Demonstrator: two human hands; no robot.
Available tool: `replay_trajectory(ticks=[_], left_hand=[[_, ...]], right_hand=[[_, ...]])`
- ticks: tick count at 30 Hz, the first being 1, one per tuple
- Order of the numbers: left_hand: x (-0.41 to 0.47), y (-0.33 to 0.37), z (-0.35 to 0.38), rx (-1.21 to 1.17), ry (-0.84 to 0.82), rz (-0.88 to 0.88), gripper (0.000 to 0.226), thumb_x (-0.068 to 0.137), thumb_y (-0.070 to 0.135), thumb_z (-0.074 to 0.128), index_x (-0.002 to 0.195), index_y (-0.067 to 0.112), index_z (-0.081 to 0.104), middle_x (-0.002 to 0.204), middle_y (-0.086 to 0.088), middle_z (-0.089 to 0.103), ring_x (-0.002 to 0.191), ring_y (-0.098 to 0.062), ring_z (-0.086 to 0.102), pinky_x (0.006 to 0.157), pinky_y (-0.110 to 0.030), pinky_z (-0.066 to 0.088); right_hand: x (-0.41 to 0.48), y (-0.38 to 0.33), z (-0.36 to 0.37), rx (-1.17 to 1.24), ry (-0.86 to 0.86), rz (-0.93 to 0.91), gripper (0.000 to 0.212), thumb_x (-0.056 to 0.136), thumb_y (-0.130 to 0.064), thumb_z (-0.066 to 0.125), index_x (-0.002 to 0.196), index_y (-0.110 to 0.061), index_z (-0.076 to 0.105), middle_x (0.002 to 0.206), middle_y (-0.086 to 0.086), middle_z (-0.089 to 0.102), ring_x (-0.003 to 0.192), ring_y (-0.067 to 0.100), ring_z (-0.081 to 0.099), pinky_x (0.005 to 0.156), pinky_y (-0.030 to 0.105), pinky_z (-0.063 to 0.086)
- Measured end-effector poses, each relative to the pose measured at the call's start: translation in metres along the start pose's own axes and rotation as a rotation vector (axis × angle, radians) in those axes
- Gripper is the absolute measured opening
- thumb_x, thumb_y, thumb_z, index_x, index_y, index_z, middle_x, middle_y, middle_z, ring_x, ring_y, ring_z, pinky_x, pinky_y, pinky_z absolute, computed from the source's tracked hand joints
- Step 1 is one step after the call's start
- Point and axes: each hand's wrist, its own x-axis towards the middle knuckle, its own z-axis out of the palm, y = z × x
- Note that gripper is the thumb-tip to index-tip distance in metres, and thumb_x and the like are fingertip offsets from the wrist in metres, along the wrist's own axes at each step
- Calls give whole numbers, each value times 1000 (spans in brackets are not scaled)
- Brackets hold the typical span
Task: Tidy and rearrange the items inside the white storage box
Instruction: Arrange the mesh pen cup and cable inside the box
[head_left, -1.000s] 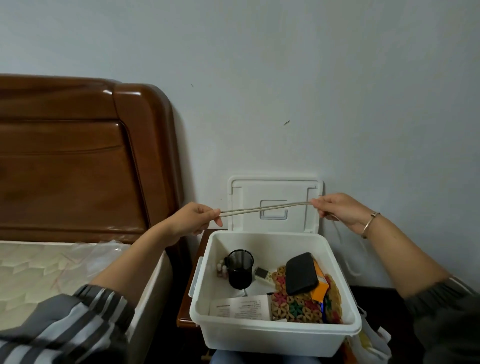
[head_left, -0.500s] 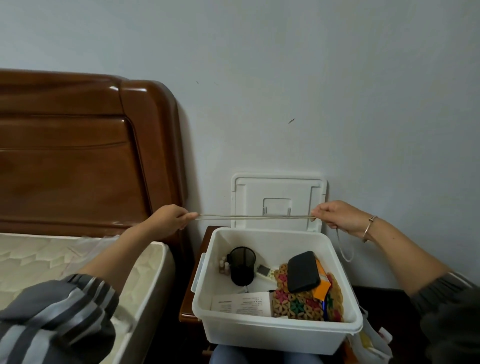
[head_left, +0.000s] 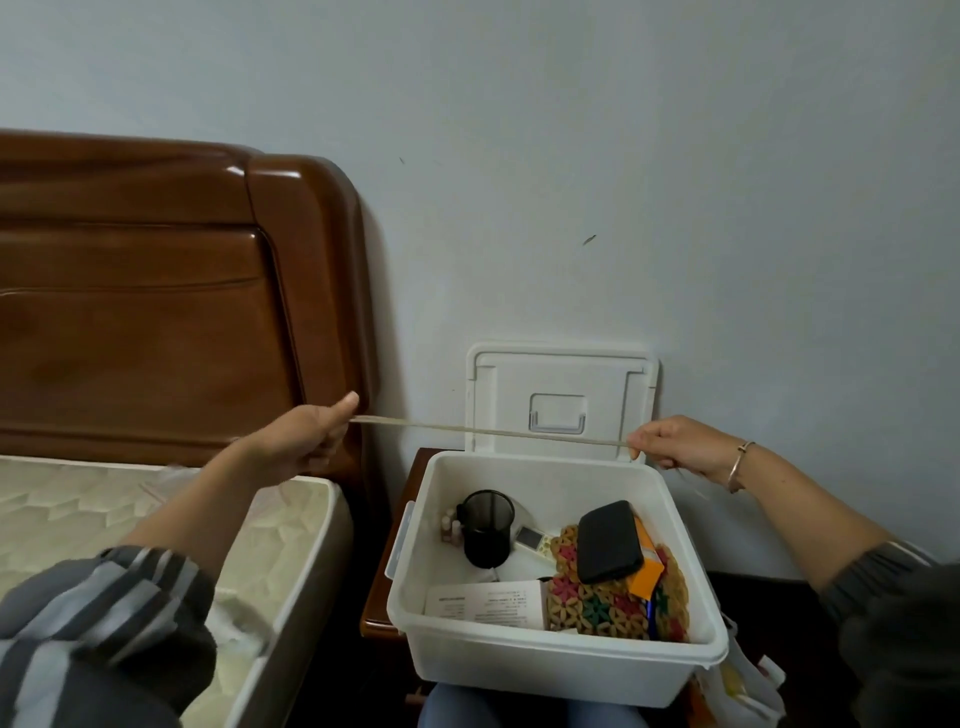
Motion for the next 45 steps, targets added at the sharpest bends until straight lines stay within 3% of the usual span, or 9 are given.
replay_trajectory(ticks=[5, 12, 18, 23, 27, 30, 34, 40, 45], left_hand=[[-8, 2, -24, -600, -178, -66, 44, 94, 47, 46, 59, 20, 45, 57, 7, 27, 46, -5, 22, 42, -18, 19], [2, 4, 12, -1109, 180, -115, 40, 102, 41, 35, 68, 21, 38, 41, 8, 29, 31, -4, 21, 30, -14, 20], [7, 31, 113, -806, 110, -144, 41, 104, 38, 33, 68, 20, 37, 40, 8, 32, 32, -5, 31, 37, -16, 28], [3, 50, 158, -463, 38, -66, 40, 102, 40, 39, 69, 18, 46, 82, 0, 55, 78, -14, 54, 69, -26, 42], [0, 48, 164, -488, -155, -121, 40, 102, 44, 38, 79, 17, 56, 101, -3, 62, 94, -18, 63, 77, -28, 47], [-3, 43, 171, -543, -202, -166, 36, 102, 45, 38, 95, 17, 60, 89, -3, 68, 74, -14, 65, 64, -26, 49], [-1, 40, 179, -479, -135, -161, 40, 102, 46, 34, 75, 20, 47, 49, 8, 42, 38, -5, 27, 33, -17, 23], [3, 22, 176, -64, 40, 47, 32, 101, 34, 35, 76, 18, 49, 54, 5, 38, 43, -8, 29, 38, -21, 23], [-12, -6, 147, 10, -162, 149, 38, 103, 35, 39, 76, 19, 60, 51, 11, 43, 43, -4, 35, 41, -17, 29]], right_hand=[[-1, 6, -11, 57, -136, 0, 26, 96, -28, 51, 82, -13, 68, 60, -4, 47, 59, 8, 41, 65, 22, 41], [7, -10, 19, 369, -59, 31, 18, 93, -19, 55, 98, -8, 67, 88, 2, 72, 80, 7, 67, 69, 20, 47], [16, -69, 81, 742, -2, -32, 11, 94, -21, 55, 97, -12, 60, 102, 5, 74, 98, 11, 68, 80, 27, 40], [13, -100, 117, 690, -17, -33, 12, 94, -22, 56, 83, -22, 62, 119, -3, 66, 115, 7, 53, 95, 33, 31], [10, -102, 128, 658, 48, -7, 11, 93, -22, 57, 84, -21, 64, 94, -11, 64, 104, 5, 49, 97, 33, 28], [8, -100, 133, 691, 62, 5, 12, 92, -23, 58, 81, -21, 62, 85, -9, 61, 92, 5, 49, 92, 32, 28], [10, -96, 142, 771, 75, 28, 9, 92, -22, 59, 83, -20, 62, 91, -9, 63, 105, 6, 49, 95, 32, 27], [12, -85, 111, 1211, 108, 172, 16, 97, -19, 51, 82, -15, 54, 92, 1, 63, 82, 11, 57, 70, 24, 38], [5, -62, 44, 1239, 211, 313, 28, 97, -23, 49, 72, -13, 52, 95, 7, 60, 87, 16, 57, 72, 22, 41]])
